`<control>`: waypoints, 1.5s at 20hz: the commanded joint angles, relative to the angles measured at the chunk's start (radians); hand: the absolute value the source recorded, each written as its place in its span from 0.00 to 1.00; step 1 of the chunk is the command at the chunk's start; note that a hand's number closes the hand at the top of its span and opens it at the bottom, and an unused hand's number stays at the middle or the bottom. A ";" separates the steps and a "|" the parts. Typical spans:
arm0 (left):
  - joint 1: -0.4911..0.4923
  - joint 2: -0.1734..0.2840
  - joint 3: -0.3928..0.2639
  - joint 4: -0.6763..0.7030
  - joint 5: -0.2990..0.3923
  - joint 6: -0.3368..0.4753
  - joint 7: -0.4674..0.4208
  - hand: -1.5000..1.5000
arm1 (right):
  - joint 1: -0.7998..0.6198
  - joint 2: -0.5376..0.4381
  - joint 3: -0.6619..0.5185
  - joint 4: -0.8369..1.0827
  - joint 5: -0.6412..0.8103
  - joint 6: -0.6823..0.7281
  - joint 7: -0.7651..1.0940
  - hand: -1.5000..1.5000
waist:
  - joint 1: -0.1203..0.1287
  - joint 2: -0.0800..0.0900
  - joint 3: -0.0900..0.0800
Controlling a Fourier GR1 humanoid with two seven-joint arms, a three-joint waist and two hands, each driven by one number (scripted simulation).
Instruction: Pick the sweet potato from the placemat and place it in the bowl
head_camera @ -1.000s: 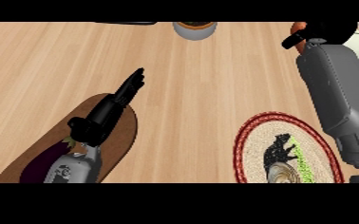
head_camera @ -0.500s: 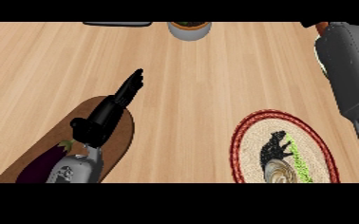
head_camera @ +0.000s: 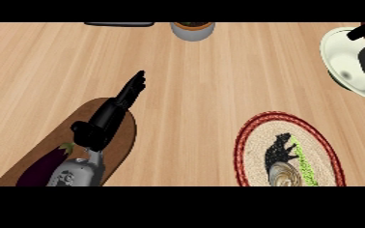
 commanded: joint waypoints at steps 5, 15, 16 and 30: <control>0.015 0.015 0.015 -0.019 0.022 -0.023 -0.005 0.50 | 0.056 -0.077 -0.137 0.156 -0.137 0.056 -0.143 1.00 | 0.006 0.006 0.003; -0.040 -0.017 -0.011 -0.025 -0.020 0.018 0.049 0.50 | 0.090 -0.114 -0.304 0.139 -0.331 0.079 -0.433 0.00 | 0.007 0.007 0.004; -0.013 -0.023 -0.018 -0.019 -0.018 0.017 0.038 0.50 | 0.148 -0.102 -0.325 0.126 -0.353 0.006 -0.486 0.00 | 0.000 0.005 0.004; -0.036 0.007 0.051 0.030 0.020 -0.006 0.019 0.50 | 0.230 -0.183 -0.540 0.009 -0.595 -0.216 -0.593 0.00 | -0.034 -0.010 0.001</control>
